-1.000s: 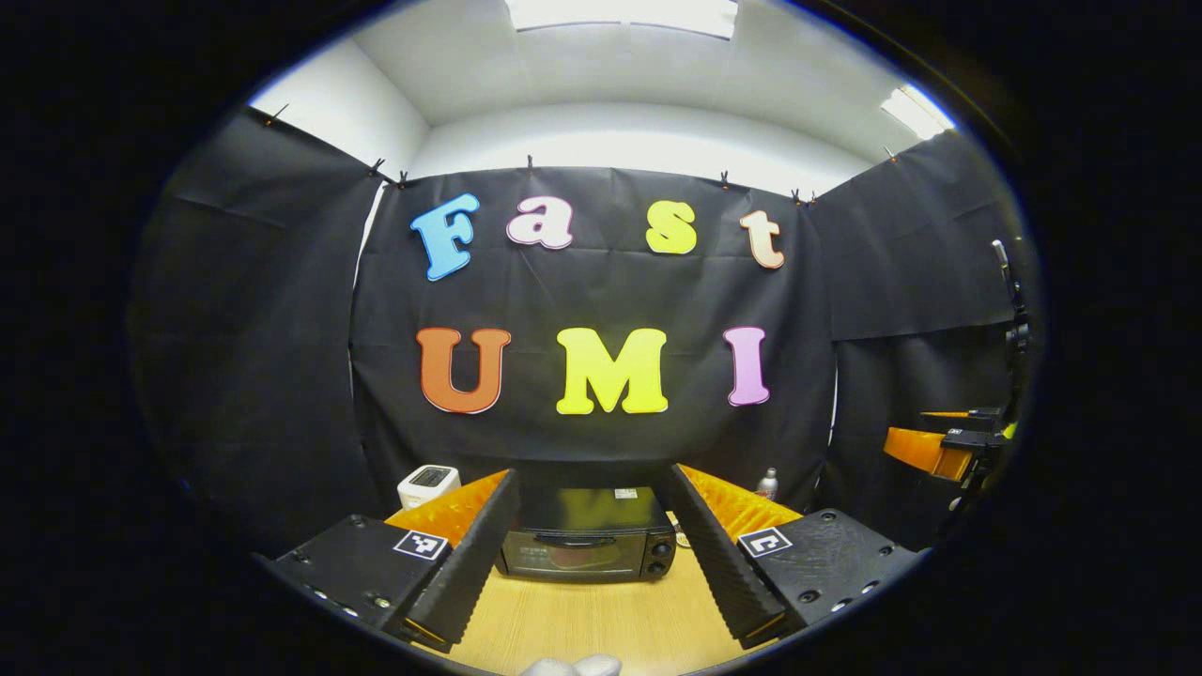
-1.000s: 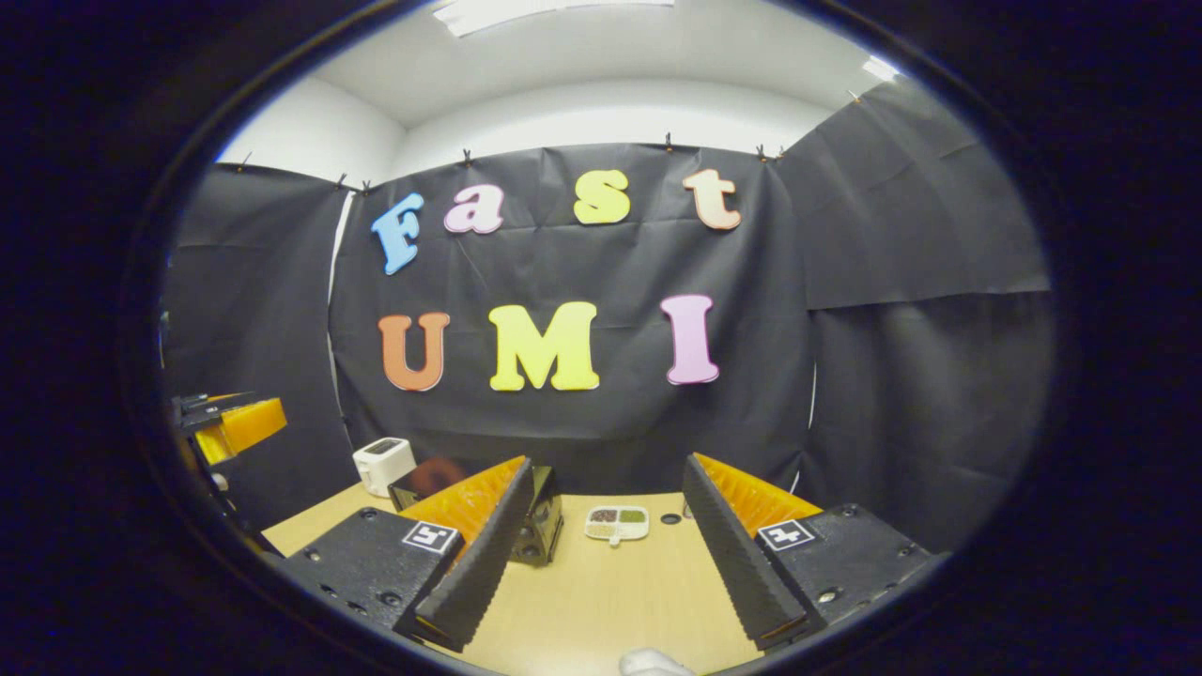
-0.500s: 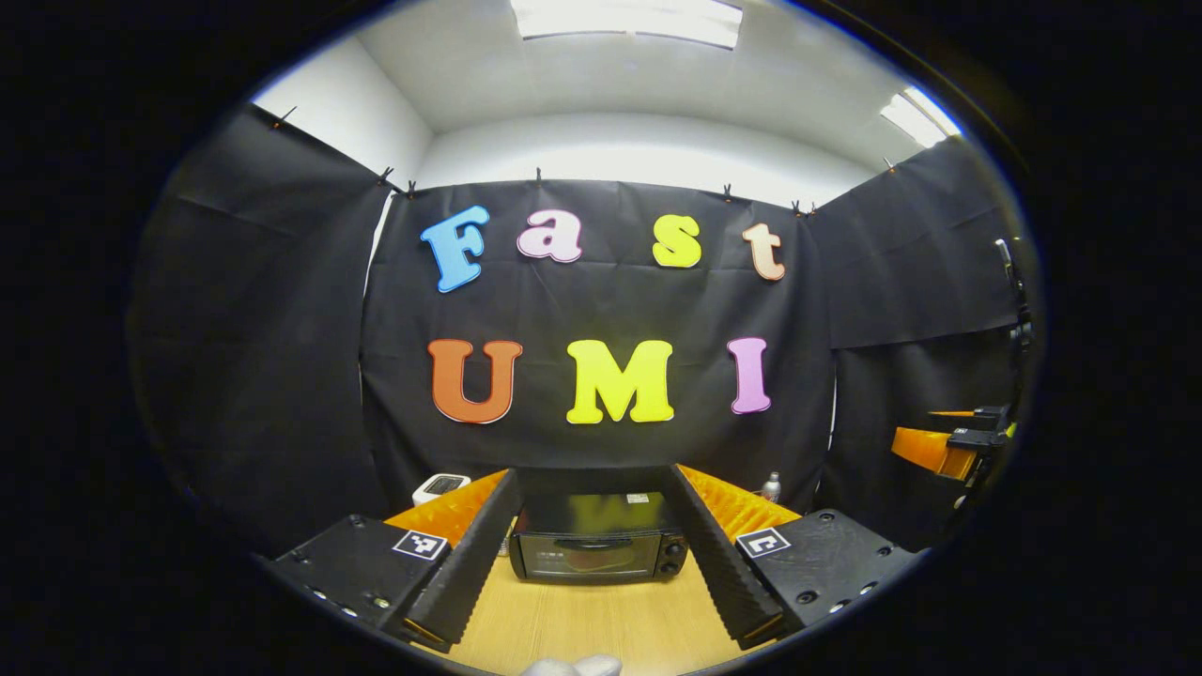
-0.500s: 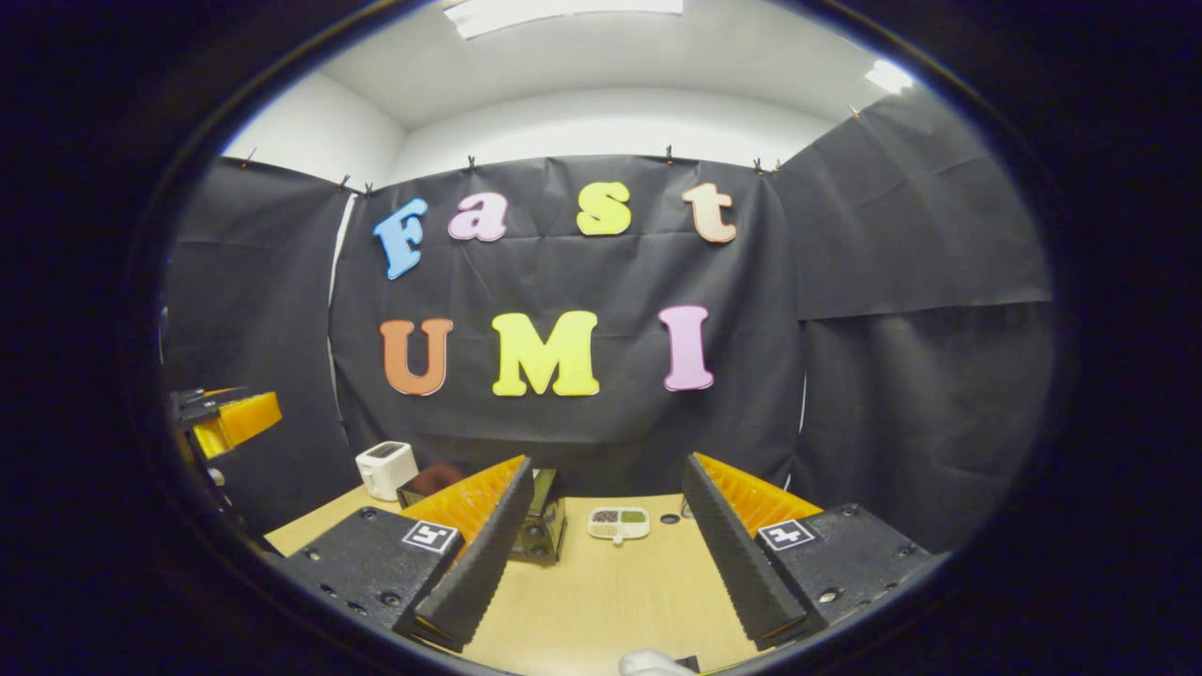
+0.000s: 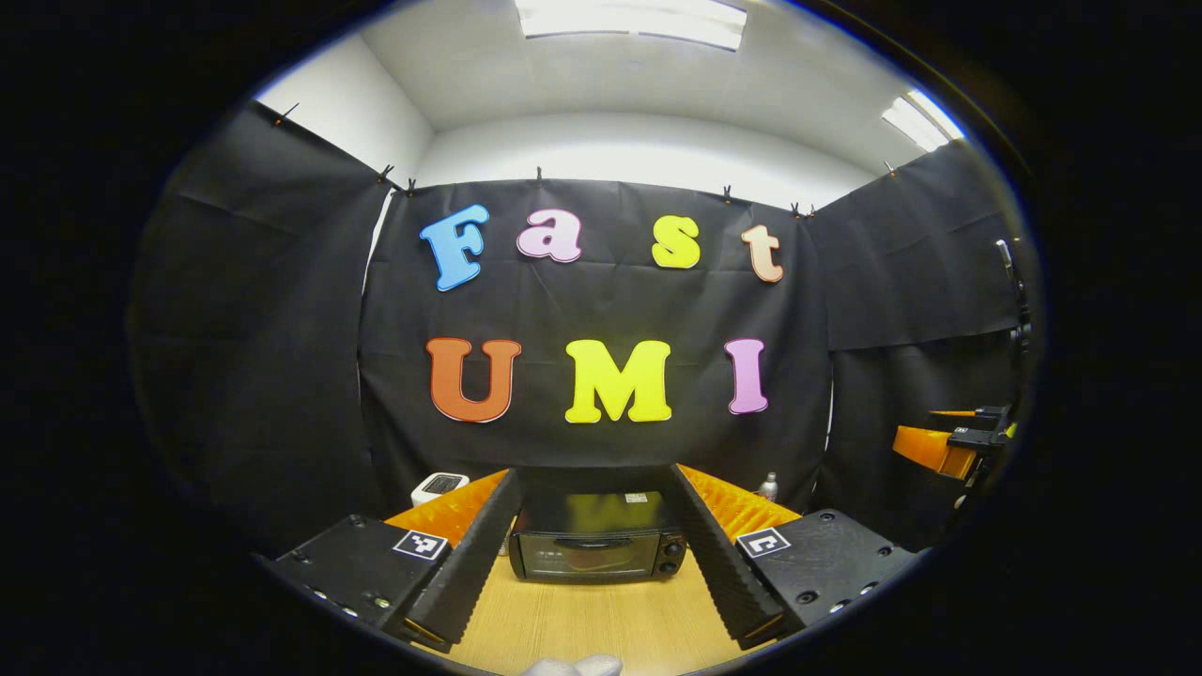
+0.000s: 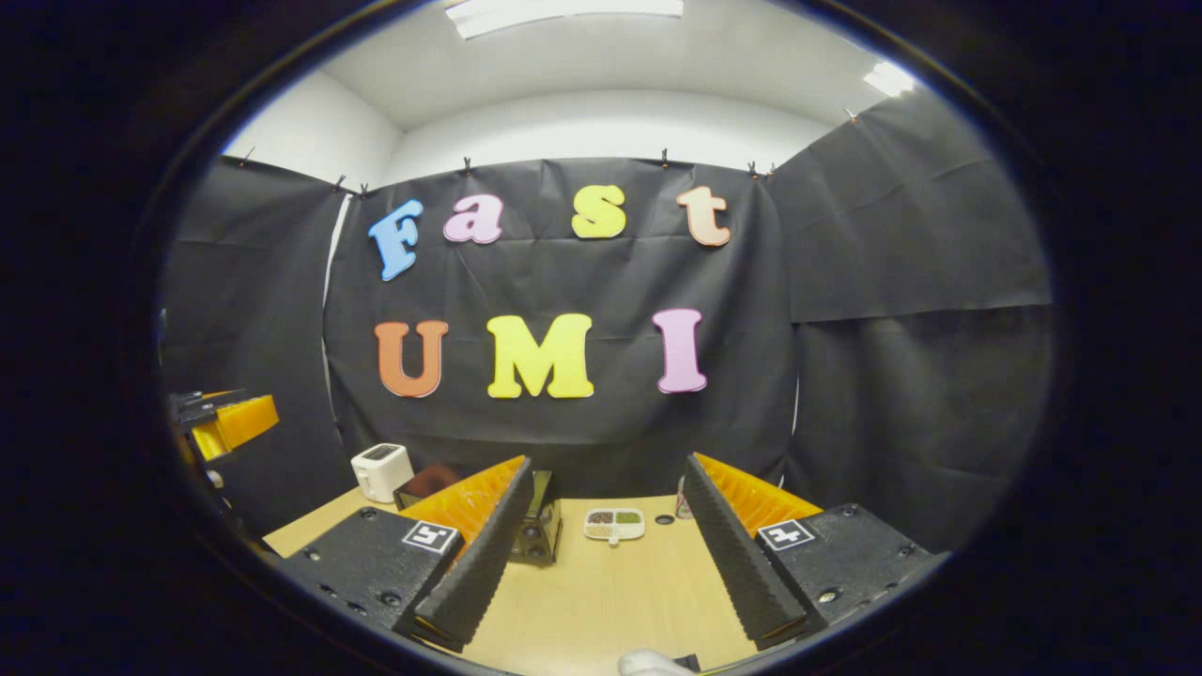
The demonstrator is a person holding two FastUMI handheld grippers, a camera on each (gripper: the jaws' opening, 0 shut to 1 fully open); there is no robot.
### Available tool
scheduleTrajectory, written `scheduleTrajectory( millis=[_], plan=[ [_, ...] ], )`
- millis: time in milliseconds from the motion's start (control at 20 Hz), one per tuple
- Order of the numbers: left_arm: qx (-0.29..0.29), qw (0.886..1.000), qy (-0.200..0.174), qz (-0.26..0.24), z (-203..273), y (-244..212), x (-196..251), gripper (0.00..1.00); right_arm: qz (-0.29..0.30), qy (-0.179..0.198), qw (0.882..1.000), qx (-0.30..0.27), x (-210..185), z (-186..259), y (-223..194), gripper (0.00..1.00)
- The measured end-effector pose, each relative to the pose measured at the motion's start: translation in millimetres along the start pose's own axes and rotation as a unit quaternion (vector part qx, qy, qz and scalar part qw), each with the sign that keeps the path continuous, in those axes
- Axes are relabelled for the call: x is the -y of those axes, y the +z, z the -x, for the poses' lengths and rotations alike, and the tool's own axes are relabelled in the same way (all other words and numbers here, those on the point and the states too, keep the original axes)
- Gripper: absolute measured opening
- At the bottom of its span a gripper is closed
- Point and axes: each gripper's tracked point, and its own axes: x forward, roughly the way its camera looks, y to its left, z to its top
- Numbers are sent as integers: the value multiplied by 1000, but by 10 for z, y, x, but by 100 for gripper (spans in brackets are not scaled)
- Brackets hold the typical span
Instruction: Open the electric oven with the left hand, put the food in, and close the electric oven.
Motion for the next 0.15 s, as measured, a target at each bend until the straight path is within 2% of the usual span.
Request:
scheduleTrajectory(
  millis=[150],
  plan=[
    [-1, 1000, -2, 0, -16, 3, 37, 96, 3, 1, 1000, -3, 8, -26, -9, 96]
  ],
)
